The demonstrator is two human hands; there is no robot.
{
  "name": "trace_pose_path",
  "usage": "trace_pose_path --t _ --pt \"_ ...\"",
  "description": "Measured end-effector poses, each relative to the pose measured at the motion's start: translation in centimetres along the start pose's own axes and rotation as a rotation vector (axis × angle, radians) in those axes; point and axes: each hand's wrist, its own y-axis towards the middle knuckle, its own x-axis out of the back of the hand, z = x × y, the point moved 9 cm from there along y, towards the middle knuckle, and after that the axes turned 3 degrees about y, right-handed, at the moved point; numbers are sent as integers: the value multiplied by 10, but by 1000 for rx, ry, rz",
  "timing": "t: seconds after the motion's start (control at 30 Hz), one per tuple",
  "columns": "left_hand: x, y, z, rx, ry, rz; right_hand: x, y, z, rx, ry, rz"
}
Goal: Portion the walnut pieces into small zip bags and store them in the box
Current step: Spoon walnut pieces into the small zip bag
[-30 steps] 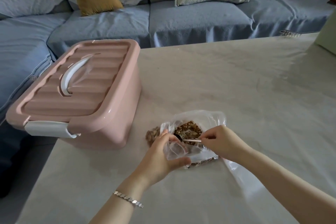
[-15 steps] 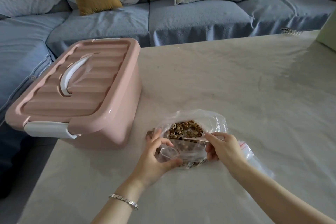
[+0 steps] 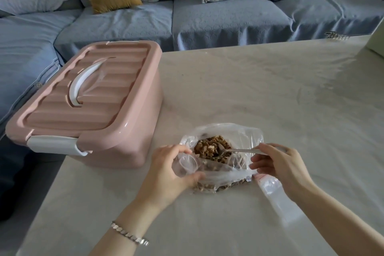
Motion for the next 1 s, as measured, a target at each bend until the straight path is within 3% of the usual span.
trace_pose_path --t 0.17,0.4,0.57,1.0 --pt "14 3 -12 42 -58 -42 12 -1 3 -58 79 8" --pt "-6 22 -31 62 66 109 27 -11 42 2 138 1" --pt "-24 30 -48 63 122 235 25 -22 79 84 38 46" --pt "-38 32 -69 -35 228 219 -7 -32 96 198 -219 150"
